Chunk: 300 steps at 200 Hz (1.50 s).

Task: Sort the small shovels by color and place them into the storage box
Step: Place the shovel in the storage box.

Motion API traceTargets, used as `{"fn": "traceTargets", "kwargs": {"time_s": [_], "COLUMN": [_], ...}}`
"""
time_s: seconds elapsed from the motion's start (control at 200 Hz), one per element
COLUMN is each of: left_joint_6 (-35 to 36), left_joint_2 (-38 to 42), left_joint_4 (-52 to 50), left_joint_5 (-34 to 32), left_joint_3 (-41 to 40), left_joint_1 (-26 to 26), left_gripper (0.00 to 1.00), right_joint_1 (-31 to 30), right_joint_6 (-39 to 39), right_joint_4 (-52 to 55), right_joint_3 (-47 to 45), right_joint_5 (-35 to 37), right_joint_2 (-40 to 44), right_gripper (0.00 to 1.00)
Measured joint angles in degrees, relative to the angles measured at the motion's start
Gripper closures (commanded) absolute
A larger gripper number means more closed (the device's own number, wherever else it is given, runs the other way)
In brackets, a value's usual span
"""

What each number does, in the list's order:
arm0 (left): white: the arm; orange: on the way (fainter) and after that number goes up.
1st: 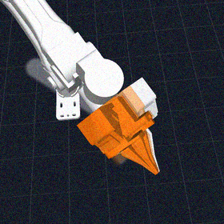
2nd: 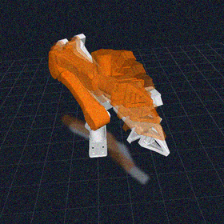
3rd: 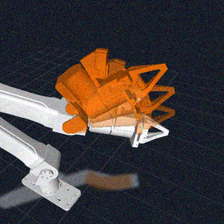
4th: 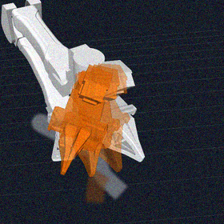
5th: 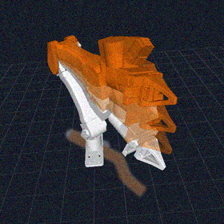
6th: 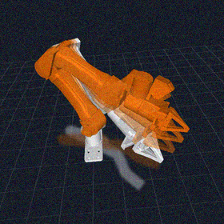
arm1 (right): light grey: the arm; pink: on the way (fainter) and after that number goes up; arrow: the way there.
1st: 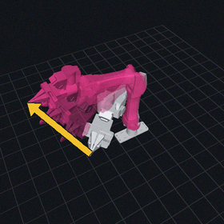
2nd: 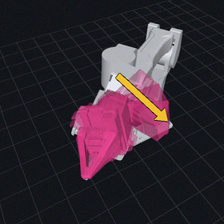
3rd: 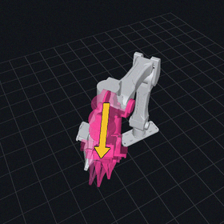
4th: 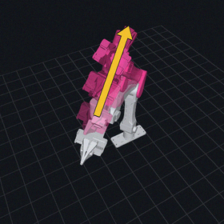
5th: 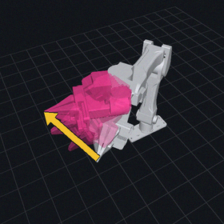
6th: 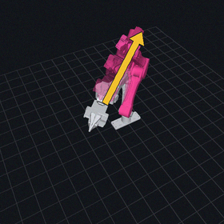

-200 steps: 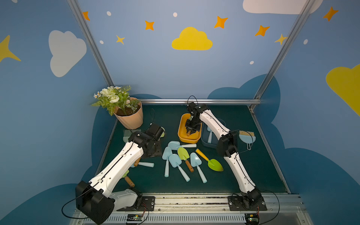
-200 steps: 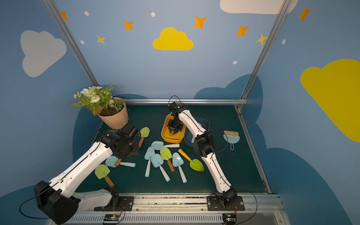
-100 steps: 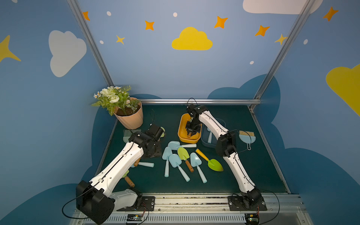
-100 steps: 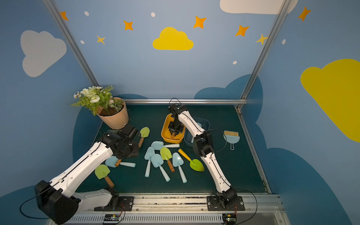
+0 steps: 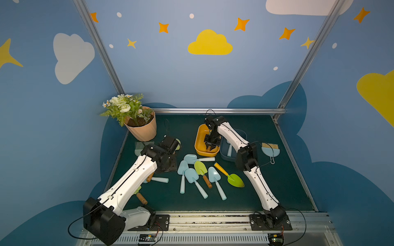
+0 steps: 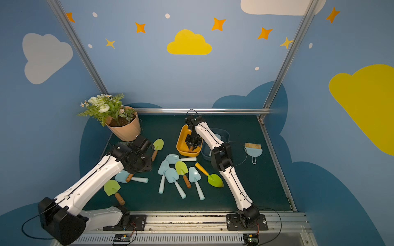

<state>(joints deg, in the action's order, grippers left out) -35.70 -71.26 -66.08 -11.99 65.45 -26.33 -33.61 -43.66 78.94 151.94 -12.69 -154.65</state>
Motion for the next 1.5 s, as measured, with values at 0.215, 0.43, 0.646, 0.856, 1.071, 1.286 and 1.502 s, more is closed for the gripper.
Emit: {"fn": "traceTargets", "kwargs": {"time_s": [0.215,0.43,0.646,0.856,1.071,1.286,1.502], "left_joint_6": [0.4,0.7,0.8,0.8,0.7,0.5,-2.2], "left_joint_2": [0.0,0.0,0.0,0.6,2.1,4.0,5.6], "left_joint_4": [0.1,0.1,0.1,0.1,-0.2,-2.3,-5.3], "left_joint_5": [0.0,0.2,0.3,0.3,0.3,0.5,-0.2], "left_joint_3": [-0.3,-0.3,-0.3,-0.3,-0.3,0.9,4.5], "left_joint_1": [0.2,0.2,0.3,0.3,0.3,0.3,0.3], "left_gripper": [0.46,0.45,0.45,0.45,0.44,0.44,0.48], "right_joint_1": [0.0,0.0,0.2,0.5,0.5,0.1,-0.7], "right_joint_6": [0.0,0.0,0.0,0.0,0.0,0.0,-0.6], "right_joint_4": [0.0,0.0,0.2,0.2,0.5,2.0,5.6], "right_joint_3": [0.0,0.0,0.0,0.0,0.0,0.0,-0.3], "right_joint_5": [0.0,0.0,0.0,0.2,1.2,2.9,5.3], "right_joint_2": [-0.2,-0.2,-0.2,-0.1,1.6,8.6,19.7], "right_gripper": [0.85,0.74,0.69,0.63,0.57,0.51,0.51]}}
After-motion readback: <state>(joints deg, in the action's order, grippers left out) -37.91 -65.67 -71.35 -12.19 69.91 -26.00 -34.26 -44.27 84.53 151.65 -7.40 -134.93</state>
